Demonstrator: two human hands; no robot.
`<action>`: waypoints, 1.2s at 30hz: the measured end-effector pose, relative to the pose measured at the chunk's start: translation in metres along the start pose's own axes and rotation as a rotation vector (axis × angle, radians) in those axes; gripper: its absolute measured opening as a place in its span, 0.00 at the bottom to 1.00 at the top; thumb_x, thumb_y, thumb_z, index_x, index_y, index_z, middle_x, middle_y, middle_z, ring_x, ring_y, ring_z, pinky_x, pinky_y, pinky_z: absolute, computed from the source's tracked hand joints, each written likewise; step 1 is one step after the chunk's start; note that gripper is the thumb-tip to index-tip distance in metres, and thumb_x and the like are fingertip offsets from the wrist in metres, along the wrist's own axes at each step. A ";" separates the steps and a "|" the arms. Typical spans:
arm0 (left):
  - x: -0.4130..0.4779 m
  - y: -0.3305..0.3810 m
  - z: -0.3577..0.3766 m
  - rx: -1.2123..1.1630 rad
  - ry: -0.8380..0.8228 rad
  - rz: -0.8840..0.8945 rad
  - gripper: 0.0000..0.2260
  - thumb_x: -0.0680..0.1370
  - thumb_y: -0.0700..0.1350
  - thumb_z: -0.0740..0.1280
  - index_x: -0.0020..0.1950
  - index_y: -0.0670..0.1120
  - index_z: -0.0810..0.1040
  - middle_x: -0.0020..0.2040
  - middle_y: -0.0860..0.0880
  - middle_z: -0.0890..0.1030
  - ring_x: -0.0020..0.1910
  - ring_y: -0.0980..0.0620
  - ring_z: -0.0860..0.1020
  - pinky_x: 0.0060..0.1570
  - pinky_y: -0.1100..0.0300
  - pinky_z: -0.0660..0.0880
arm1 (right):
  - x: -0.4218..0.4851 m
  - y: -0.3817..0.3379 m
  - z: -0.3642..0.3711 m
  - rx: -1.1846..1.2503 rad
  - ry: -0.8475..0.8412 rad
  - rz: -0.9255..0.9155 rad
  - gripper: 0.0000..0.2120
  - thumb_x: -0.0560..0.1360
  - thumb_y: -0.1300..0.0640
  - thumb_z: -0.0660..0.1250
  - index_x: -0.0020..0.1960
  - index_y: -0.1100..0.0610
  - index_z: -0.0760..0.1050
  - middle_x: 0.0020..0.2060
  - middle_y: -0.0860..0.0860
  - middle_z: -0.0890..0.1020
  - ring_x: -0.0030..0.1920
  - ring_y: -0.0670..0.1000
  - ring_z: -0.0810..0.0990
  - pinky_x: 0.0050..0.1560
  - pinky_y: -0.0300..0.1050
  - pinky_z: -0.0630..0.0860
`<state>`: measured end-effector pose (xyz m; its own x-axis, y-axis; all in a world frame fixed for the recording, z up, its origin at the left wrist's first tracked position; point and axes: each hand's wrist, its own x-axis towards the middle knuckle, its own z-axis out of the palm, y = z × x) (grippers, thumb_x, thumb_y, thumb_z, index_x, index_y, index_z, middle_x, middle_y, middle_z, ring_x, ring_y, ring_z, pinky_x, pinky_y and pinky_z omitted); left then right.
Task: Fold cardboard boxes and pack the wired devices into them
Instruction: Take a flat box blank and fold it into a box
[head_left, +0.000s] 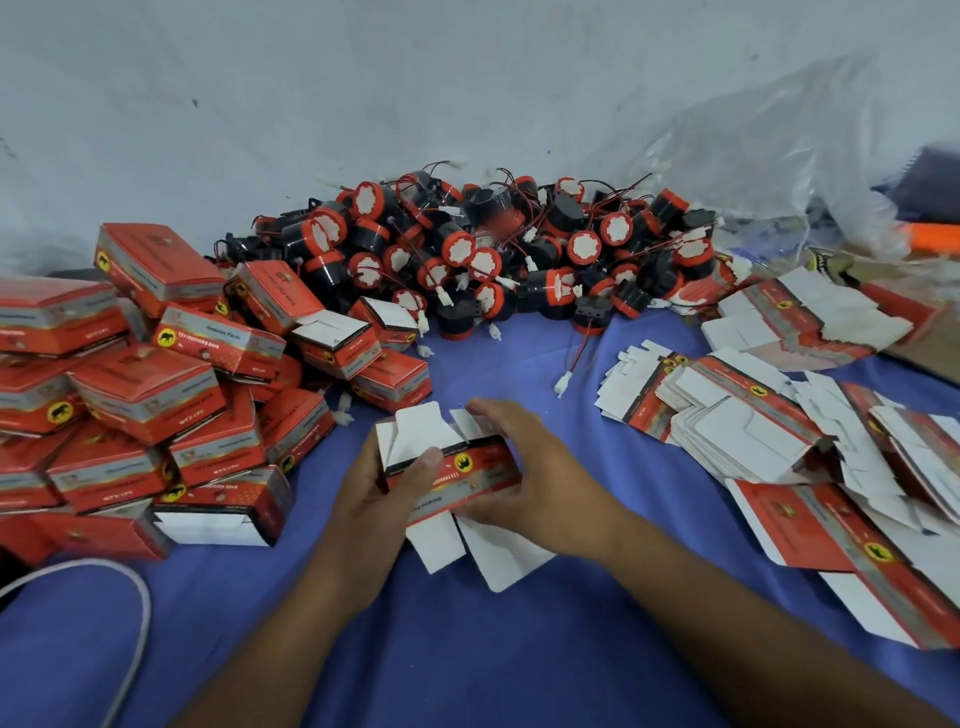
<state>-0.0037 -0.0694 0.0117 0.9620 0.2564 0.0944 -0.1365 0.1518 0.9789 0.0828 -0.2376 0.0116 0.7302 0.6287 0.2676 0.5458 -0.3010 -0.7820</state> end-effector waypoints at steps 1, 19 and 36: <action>-0.001 0.001 0.001 -0.018 -0.021 -0.007 0.18 0.68 0.60 0.74 0.57 0.59 0.81 0.55 0.46 0.84 0.53 0.45 0.83 0.46 0.56 0.80 | 0.000 0.000 0.000 -0.009 -0.004 0.017 0.42 0.67 0.48 0.81 0.75 0.46 0.63 0.66 0.40 0.69 0.68 0.43 0.66 0.69 0.43 0.69; 0.000 0.000 0.000 -0.057 -0.051 -0.180 0.36 0.64 0.78 0.60 0.56 0.54 0.84 0.56 0.42 0.84 0.56 0.41 0.82 0.54 0.46 0.80 | -0.001 -0.013 -0.008 0.526 -0.057 0.078 0.48 0.64 0.61 0.81 0.74 0.44 0.57 0.55 0.49 0.80 0.63 0.52 0.79 0.71 0.58 0.71; -0.001 -0.001 0.010 0.170 -0.041 0.194 0.28 0.73 0.66 0.69 0.70 0.56 0.74 0.63 0.53 0.81 0.59 0.53 0.81 0.50 0.63 0.78 | 0.001 -0.014 -0.002 0.459 0.337 0.034 0.18 0.72 0.62 0.77 0.60 0.56 0.76 0.58 0.53 0.79 0.59 0.53 0.81 0.63 0.57 0.77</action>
<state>-0.0024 -0.0797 0.0125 0.9308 0.2260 0.2873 -0.2811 -0.0597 0.9578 0.0770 -0.2341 0.0235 0.8762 0.3379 0.3436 0.3399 0.0721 -0.9377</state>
